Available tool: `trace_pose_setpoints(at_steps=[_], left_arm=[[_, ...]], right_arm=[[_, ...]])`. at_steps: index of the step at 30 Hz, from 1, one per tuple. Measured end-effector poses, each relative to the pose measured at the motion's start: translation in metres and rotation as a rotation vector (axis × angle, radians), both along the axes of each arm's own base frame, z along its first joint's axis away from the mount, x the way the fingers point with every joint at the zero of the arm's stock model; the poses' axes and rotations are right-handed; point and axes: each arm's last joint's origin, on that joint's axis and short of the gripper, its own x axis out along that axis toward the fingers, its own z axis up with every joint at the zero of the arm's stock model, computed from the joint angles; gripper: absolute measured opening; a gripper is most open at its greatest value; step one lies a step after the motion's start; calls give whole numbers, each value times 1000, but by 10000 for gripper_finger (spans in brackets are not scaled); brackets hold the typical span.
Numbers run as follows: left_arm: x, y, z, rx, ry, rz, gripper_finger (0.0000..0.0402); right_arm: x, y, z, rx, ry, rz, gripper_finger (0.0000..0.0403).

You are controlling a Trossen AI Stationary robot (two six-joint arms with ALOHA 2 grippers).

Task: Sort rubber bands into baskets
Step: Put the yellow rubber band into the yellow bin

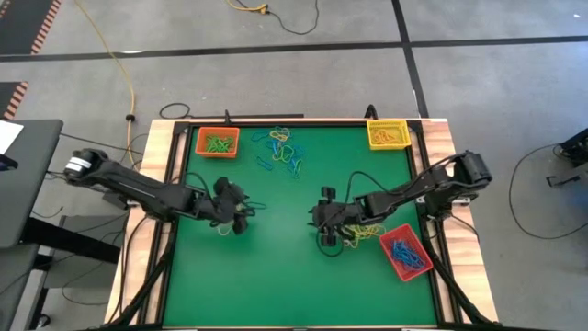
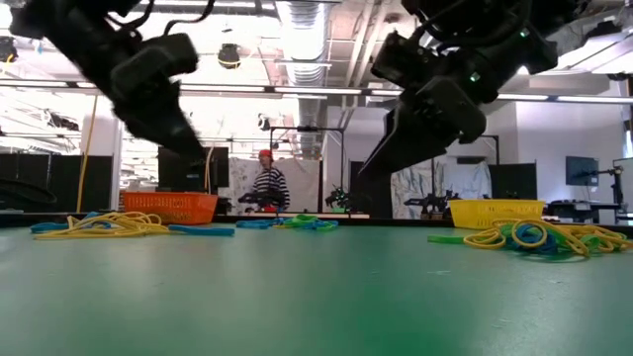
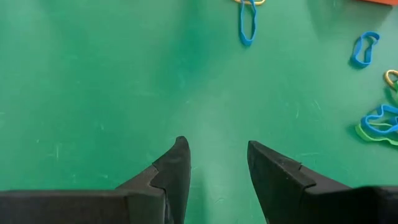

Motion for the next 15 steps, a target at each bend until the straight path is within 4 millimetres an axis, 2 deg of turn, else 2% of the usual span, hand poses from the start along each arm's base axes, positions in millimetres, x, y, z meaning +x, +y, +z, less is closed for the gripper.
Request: trace_pose_setpoints(at_steps=[6,15], left_arm=[[-23,16,-10,-60,190,211,192],[-17,37,-25,-65,308,286,192]], right_arm=[[1,0,-1,-2,2,1,187],[2,0,0,2,-15,2,187]])
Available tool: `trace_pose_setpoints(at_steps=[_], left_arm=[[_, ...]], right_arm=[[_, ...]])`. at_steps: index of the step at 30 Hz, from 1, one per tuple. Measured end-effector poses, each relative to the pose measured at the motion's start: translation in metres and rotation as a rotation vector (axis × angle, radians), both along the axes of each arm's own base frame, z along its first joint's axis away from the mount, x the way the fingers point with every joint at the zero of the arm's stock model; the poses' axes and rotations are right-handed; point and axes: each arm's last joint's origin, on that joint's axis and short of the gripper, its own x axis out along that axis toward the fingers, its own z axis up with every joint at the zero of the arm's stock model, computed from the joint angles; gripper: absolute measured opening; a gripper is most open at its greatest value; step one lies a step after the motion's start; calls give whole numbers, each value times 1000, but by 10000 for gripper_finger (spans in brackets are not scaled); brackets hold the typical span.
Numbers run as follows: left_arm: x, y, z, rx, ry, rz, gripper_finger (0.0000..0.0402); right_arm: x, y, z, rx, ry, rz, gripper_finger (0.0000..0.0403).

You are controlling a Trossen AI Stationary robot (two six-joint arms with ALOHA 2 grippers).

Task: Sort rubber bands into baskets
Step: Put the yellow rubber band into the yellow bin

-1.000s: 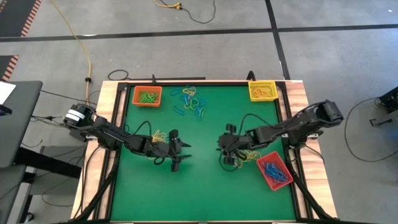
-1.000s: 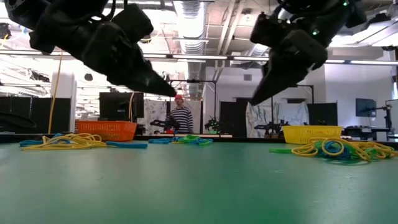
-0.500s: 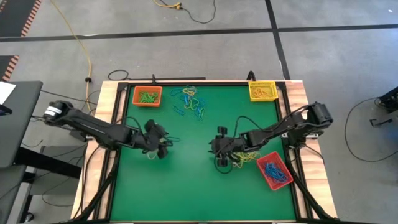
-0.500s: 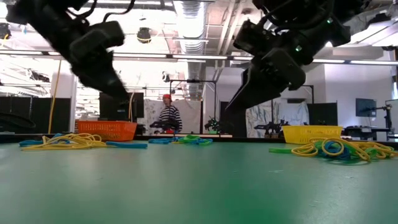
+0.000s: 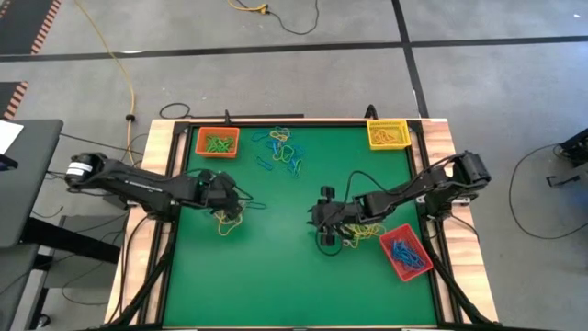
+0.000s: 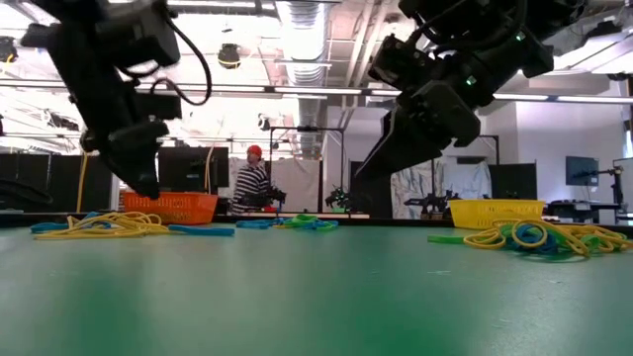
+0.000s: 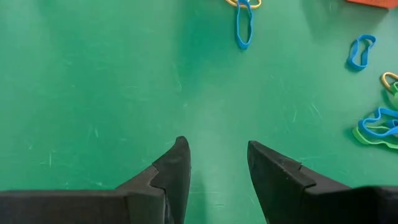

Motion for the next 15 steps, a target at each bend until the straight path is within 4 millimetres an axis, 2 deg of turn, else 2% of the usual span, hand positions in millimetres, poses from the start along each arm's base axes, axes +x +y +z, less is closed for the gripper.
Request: trace_pose_setpoints(at_steps=[11,15], left_arm=[[11,19,-25,-69,137,-39,191],[14,24,-28,-68,148,-55,166]], right_arm=[[0,1,0,1,0,3,187],[0,1,0,1,0,3,187]])
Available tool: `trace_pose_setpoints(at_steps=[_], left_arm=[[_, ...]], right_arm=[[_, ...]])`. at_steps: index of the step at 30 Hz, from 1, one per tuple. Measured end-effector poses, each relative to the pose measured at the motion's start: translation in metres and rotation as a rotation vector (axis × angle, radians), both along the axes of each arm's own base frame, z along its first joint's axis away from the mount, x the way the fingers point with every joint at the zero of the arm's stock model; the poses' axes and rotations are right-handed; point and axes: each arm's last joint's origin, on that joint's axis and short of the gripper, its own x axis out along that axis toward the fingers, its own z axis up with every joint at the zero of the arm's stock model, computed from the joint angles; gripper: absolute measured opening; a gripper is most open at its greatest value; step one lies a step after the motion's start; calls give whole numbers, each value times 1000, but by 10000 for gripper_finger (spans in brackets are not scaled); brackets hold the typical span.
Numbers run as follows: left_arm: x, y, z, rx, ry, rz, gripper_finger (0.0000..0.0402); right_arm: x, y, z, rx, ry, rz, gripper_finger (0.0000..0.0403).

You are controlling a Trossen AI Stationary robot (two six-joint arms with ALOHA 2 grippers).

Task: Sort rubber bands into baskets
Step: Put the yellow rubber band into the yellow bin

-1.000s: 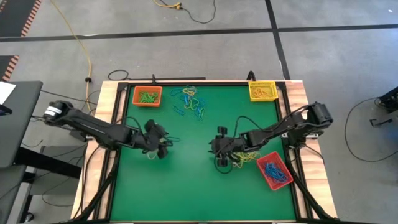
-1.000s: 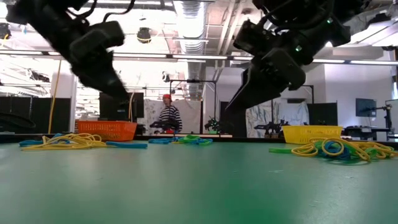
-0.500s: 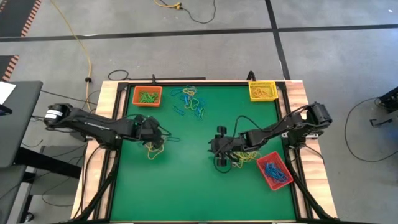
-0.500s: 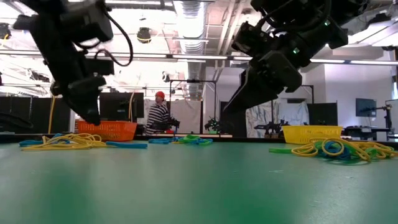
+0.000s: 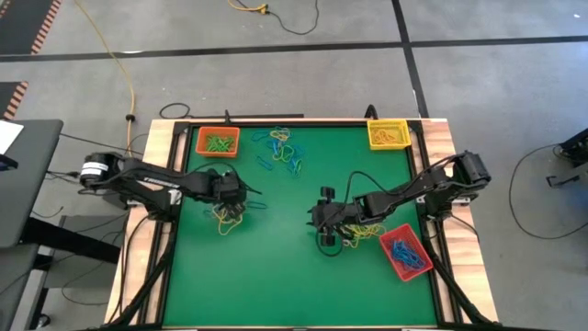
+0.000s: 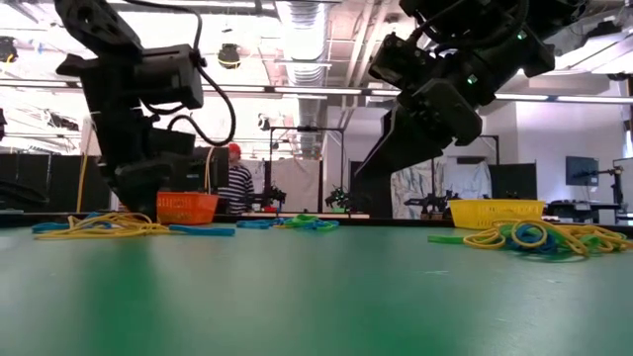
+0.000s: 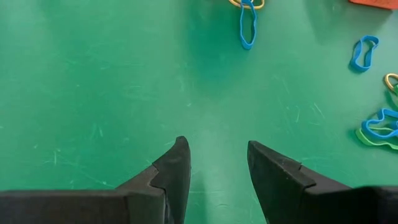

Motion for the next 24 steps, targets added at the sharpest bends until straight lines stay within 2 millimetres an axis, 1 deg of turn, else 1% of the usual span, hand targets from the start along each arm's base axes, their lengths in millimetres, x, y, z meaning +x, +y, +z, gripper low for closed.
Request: trace_pose_setpoints(at_steps=[2,5,6,7,10,15,20,24], left_arm=[[1,0,0,3,-5,-31,129],[4,0,3,12,-28,-97,45],[5,-1,4,10,-44,-119,23],[5,-1,6,8,-62,-135,14],[5,-1,12,16,-95,-148,3],[1,-2,29,40,-189,-153,1],[-1,-9,54,77,-360,-209,0],[-2,-16,75,117,-525,-274,0]], right_arm=[[0,0,0,1,1,-1,187],[0,0,0,5,3,-4,187],[0,0,0,4,3,-4,187],[0,0,0,5,3,-5,187],[0,0,0,5,3,-5,187],[0,0,0,5,2,-5,187],[1,0,2,12,-24,-8,187],[6,-2,8,27,-101,-16,187]])
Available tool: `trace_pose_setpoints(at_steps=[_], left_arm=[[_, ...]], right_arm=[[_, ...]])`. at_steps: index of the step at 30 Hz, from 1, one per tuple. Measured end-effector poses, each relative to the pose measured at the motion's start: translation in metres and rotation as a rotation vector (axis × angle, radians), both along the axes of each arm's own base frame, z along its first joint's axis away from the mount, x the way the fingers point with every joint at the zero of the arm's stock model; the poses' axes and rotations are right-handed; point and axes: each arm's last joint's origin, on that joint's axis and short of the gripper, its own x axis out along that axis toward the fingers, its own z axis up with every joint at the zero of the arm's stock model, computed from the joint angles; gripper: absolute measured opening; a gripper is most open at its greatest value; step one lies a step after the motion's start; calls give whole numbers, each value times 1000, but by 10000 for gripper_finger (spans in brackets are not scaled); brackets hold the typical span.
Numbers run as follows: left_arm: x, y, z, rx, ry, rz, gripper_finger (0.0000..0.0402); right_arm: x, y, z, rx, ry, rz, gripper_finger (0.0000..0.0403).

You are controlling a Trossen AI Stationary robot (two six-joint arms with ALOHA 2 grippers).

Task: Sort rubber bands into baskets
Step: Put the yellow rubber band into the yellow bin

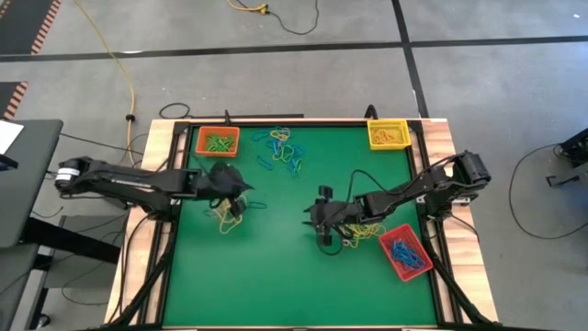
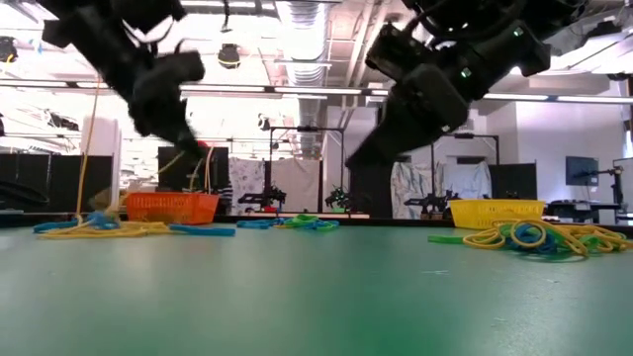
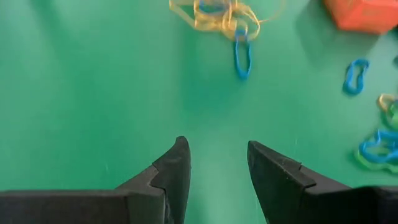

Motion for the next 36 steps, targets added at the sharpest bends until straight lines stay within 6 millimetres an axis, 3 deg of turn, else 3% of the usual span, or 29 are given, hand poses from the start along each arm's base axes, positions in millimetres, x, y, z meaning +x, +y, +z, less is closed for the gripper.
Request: trace_pose_setpoints(at_steps=[8,16,27,36], left_arm=[[5,-13,29,22,-260,-161,0],[12,-21,38,37,-378,-253,0],[16,-29,51,68,-504,-326,0],[39,-33,40,75,-521,-354,0]], right_arm=[[10,-3,16,26,-194,-11,187],[16,-9,29,25,-336,-22,187],[19,-20,36,58,-405,5,187],[37,-21,12,69,-472,8,187]])
